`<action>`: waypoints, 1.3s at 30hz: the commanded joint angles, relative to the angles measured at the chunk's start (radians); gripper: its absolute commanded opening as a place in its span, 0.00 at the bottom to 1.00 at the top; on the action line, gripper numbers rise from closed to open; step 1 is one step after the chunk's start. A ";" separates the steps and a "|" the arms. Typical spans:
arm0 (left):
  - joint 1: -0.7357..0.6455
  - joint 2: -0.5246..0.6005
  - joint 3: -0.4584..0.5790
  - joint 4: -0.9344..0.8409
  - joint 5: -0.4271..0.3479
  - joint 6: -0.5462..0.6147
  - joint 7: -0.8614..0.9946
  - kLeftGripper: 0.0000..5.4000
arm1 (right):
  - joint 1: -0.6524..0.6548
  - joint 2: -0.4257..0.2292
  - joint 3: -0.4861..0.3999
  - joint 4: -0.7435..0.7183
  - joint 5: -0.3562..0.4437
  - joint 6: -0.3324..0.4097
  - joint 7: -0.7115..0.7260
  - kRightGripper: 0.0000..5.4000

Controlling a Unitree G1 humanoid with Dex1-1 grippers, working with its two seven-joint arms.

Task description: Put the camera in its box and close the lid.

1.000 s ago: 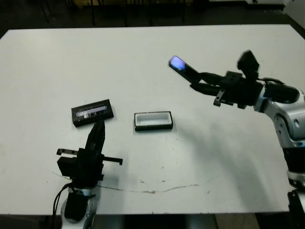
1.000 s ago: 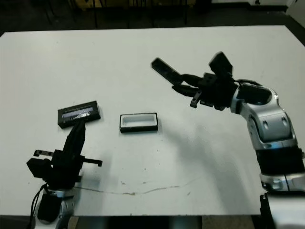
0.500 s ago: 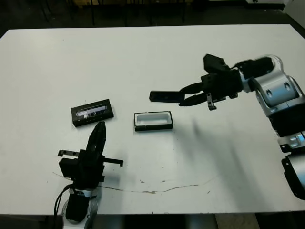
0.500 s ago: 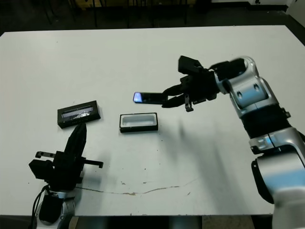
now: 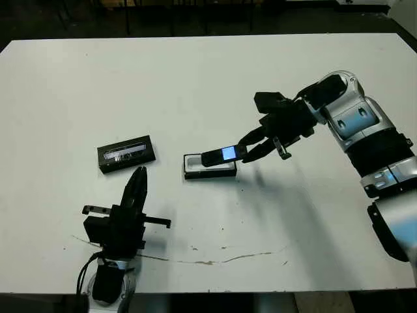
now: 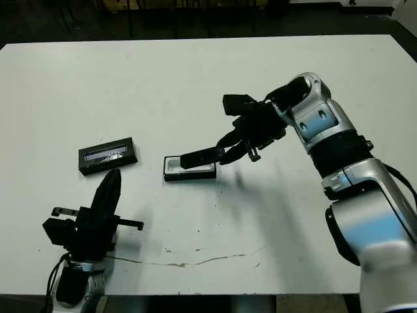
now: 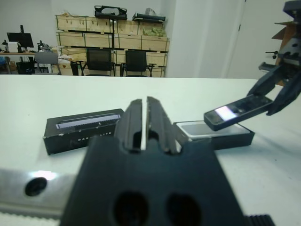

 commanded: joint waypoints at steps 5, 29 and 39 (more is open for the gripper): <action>0.071 0.003 0.000 0.005 -0.015 0.019 -0.001 0.00 | 0.009 0.027 -0.002 0.016 -0.020 0.046 -0.028 0.07; 0.075 0.005 -0.007 -0.009 -0.003 0.042 0.007 0.00 | 0.021 0.045 0.019 0.007 -0.049 0.040 -0.026 0.07; 0.076 0.006 -0.008 -0.005 -0.006 0.035 0.003 0.00 | 0.019 0.054 0.025 0.029 -0.062 0.020 -0.030 0.07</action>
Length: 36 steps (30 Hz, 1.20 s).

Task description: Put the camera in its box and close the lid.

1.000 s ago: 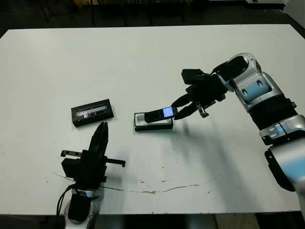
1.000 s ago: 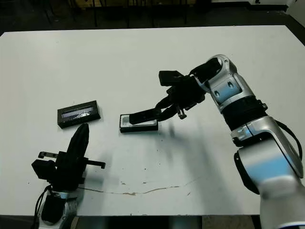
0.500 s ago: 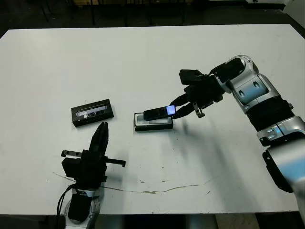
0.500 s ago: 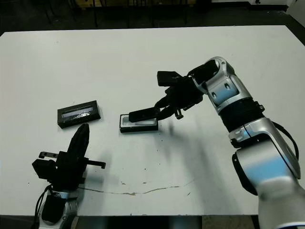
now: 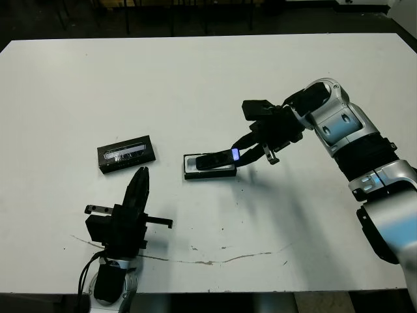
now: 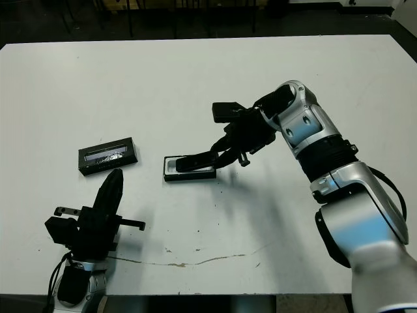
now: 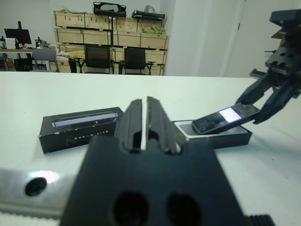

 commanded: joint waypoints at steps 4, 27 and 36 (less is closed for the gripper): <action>0.076 0.004 0.003 0.009 -0.006 0.010 0.001 0.00 | 0.000 0.010 0.017 0.031 -0.033 -0.018 -0.004 0.07; 0.086 -0.009 -0.009 0.015 -0.007 -0.002 0.015 0.00 | -0.044 0.126 0.065 0.109 -0.128 -0.055 -0.058 0.07; 0.084 -0.007 -0.009 0.021 -0.011 -0.012 0.015 0.00 | -0.054 0.114 0.100 0.095 -0.171 -0.049 -0.019 0.10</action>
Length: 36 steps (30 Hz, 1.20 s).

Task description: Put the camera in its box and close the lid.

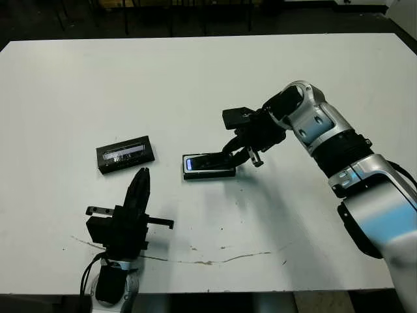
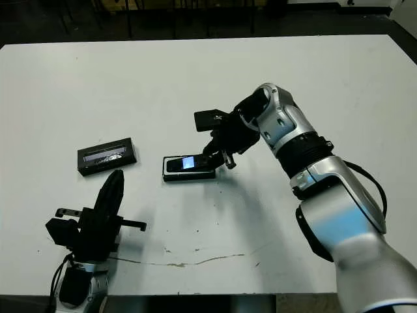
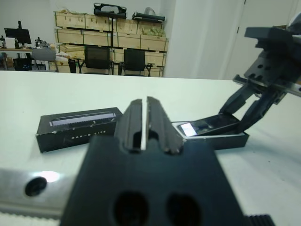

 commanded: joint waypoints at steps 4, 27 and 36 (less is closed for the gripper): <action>0.079 0.004 0.002 0.009 0.001 0.006 0.003 0.00 | -0.011 -0.030 0.025 0.033 -0.011 -0.145 0.064 0.23; 0.070 0.004 0.004 0.010 0.006 0.014 0.005 0.00 | 0.127 -0.190 -0.260 -0.172 0.094 -0.081 -0.256 0.96; 0.045 0.123 0.102 -0.155 -0.032 0.095 -0.071 0.00 | 0.653 -0.153 -0.589 -0.713 0.302 0.039 -0.686 0.87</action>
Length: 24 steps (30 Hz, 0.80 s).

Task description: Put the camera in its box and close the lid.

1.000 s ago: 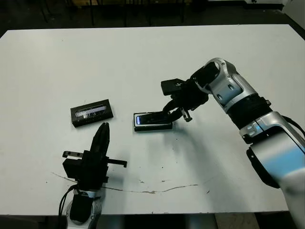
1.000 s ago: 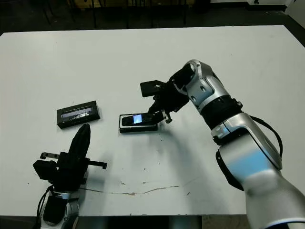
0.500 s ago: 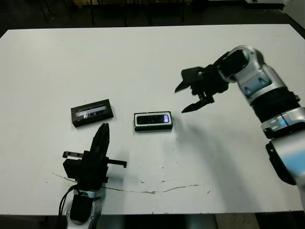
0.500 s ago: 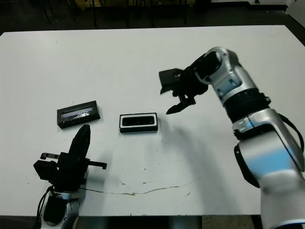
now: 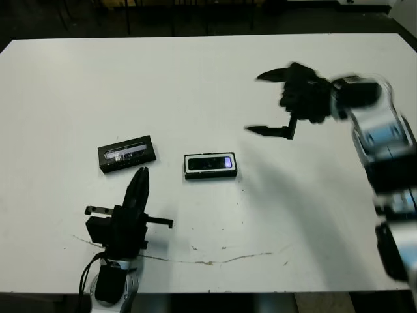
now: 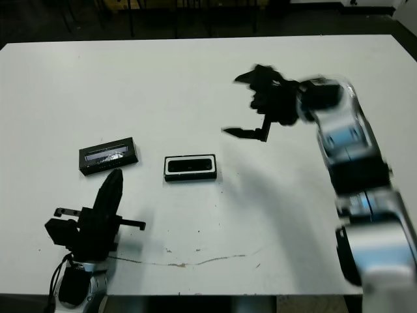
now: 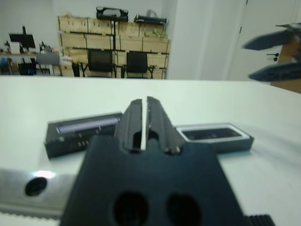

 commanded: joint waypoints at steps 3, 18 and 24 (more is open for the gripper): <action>-0.037 0.235 0.184 -0.207 -0.125 0.188 -0.160 0.00 | 0.258 -0.026 -0.101 -0.211 0.128 0.084 -0.045 0.77; -1.018 0.773 0.081 0.525 -0.073 0.595 -0.634 0.00 | 0.615 0.034 -0.234 -0.513 0.353 0.048 -0.187 0.27; -1.327 0.716 -0.147 1.008 0.171 0.470 -0.802 0.00 | 0.641 0.024 -0.213 -0.583 0.362 0.113 -0.241 0.06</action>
